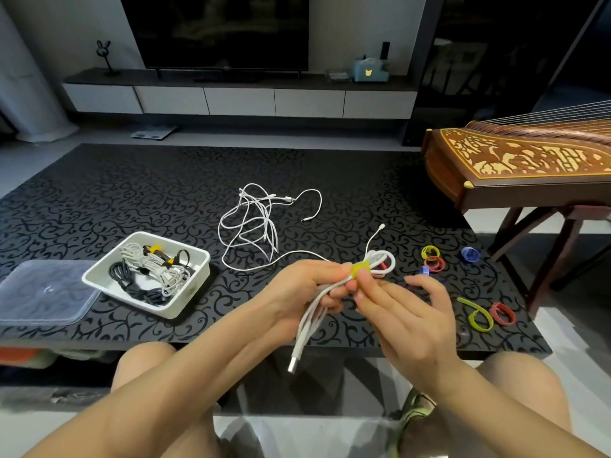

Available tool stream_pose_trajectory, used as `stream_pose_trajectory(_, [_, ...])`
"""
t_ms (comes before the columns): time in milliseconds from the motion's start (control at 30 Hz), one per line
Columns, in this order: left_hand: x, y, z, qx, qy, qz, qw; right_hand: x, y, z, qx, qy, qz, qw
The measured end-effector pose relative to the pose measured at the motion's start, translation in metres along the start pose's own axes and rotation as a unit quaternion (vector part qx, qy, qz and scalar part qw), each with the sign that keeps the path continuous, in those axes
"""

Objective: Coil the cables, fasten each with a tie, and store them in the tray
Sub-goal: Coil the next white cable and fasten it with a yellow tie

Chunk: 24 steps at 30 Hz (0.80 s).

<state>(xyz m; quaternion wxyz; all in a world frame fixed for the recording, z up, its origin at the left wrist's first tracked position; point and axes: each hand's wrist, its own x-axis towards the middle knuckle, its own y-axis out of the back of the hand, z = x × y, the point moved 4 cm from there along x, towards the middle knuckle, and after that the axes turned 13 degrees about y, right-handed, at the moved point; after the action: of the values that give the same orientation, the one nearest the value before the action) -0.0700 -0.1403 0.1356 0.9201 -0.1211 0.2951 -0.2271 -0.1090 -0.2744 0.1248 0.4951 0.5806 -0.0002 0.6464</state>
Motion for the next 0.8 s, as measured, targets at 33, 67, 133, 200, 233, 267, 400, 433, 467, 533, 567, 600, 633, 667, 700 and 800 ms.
stream_pose_trajectory(33, [-0.001,0.002,0.003,0.025,-0.023,0.017,0.999,-0.003,0.000,0.002,0.020,-0.001,-0.011,1.000])
stream_pose_trajectory(67, [-0.002,0.005,0.007,0.067,-0.050,0.041,0.996,-0.007,0.001,0.005,0.055,-0.019,-0.019,0.998])
stream_pose_trajectory(133, [-0.007,0.009,0.014,0.162,-0.112,0.077,0.977,-0.016,0.005,0.014,0.168,-0.140,0.008,0.976])
stream_pose_trajectory(200, [-0.014,0.009,0.020,0.228,-0.166,0.085,0.956,-0.025,0.002,0.028,0.353,-0.350,0.063,0.866])
stream_pose_trajectory(233, [-0.018,0.007,0.022,0.266,-0.191,0.084,0.941,-0.026,-0.005,0.034,0.457,-0.456,0.069,0.760])
stream_pose_trajectory(267, [-0.021,0.004,0.024,0.314,-0.213,0.088,0.921,-0.027,-0.013,0.037,0.531,-0.536,0.046,0.655])
stream_pose_trajectory(400, [-0.033,-0.008,0.033,0.513,-0.345,0.149,0.772,-0.013,-0.027,0.036,0.695,-0.559,-0.141,0.429])
stream_pose_trajectory(433, [-0.037,-0.011,0.035,0.548,-0.376,0.159,0.730,-0.008,-0.027,0.035,0.726,-0.544,-0.159,0.391])
stream_pose_trajectory(467, [-0.040,-0.013,0.037,0.574,-0.396,0.169,0.697,-0.005,-0.027,0.034,0.748,-0.533,-0.169,0.358])
stream_pose_trajectory(533, [-0.043,-0.017,0.040,0.603,-0.432,0.179,0.647,0.001,-0.025,0.032,0.786,-0.515,-0.172,0.296])
stream_pose_trajectory(567, [-0.044,-0.019,0.040,0.611,-0.450,0.181,0.625,0.004,-0.023,0.032,0.804,-0.507,-0.157,0.267])
stream_pose_trajectory(600, [-0.045,-0.021,0.040,0.618,-0.466,0.183,0.606,0.007,-0.022,0.032,0.819,-0.501,-0.138,0.241])
stream_pose_trajectory(633, [-0.046,-0.022,0.039,0.624,-0.478,0.187,0.589,0.009,-0.020,0.032,0.829,-0.500,-0.121,0.219])
stream_pose_trajectory(667, [-0.047,-0.022,0.038,0.626,-0.488,0.197,0.576,0.010,-0.020,0.031,0.835,-0.502,-0.110,0.197])
stream_pose_trajectory(700, [-0.047,-0.023,0.037,0.623,-0.496,0.209,0.568,0.010,-0.020,0.029,0.838,-0.508,-0.102,0.174])
stream_pose_trajectory(800, [-0.047,-0.027,0.035,0.600,-0.518,0.252,0.555,0.009,-0.022,0.012,0.854,-0.493,-0.105,0.126])
